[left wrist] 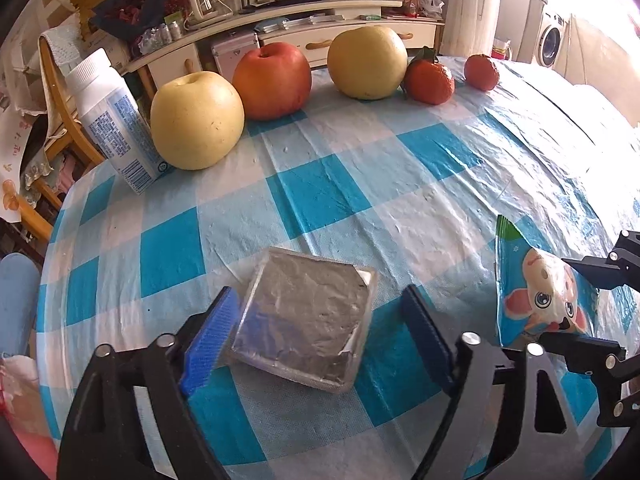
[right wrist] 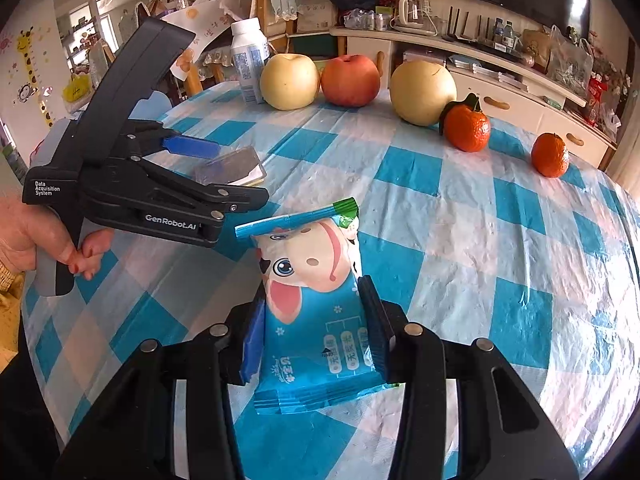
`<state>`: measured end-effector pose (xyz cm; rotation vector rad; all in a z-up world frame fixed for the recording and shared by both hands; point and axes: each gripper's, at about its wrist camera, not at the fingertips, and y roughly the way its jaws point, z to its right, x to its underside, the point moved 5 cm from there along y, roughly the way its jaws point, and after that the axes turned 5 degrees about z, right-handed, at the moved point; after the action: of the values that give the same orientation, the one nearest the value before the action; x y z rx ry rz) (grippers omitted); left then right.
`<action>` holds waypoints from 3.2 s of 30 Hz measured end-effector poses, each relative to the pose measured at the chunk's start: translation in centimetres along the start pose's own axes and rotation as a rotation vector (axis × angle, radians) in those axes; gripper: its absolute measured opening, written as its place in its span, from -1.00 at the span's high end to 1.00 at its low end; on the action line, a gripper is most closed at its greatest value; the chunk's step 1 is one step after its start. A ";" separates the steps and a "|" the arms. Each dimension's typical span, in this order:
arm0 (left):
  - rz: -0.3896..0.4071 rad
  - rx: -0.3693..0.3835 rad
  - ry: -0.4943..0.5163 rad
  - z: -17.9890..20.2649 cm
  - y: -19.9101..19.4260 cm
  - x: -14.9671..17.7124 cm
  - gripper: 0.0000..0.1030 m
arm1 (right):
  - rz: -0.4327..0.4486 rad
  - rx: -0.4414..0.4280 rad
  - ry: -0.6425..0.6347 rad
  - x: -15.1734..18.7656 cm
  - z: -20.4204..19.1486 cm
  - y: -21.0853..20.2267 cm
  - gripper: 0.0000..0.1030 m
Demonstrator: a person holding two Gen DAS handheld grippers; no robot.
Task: Collect trash
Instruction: 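Grasp the silver foil tray with the left gripper while the right gripper holds the wipe pack, then carry the foil tray and wipe pack toward the pink bucket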
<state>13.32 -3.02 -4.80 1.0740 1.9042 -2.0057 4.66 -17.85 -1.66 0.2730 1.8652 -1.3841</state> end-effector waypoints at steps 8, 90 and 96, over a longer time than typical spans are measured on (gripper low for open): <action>0.020 0.032 -0.056 0.1 -0.3 0.3 -0.26 | 0.007 0.006 0.017 -0.1 0.3 -0.1 -0.16; 0.386 -0.087 -0.556 -15.2 -20.9 12.6 0.79 | 0.121 -0.210 0.114 -5.8 -15.5 -2.3 0.21; 0.410 -0.179 -0.684 -20.7 -23.5 15.6 0.79 | 0.124 -0.305 0.051 -9.4 -22.5 -1.7 0.21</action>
<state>-3.79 25.39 6.25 0.5590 1.3412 -1.6373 -0.25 3.90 8.32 0.2655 2.0331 -1.0015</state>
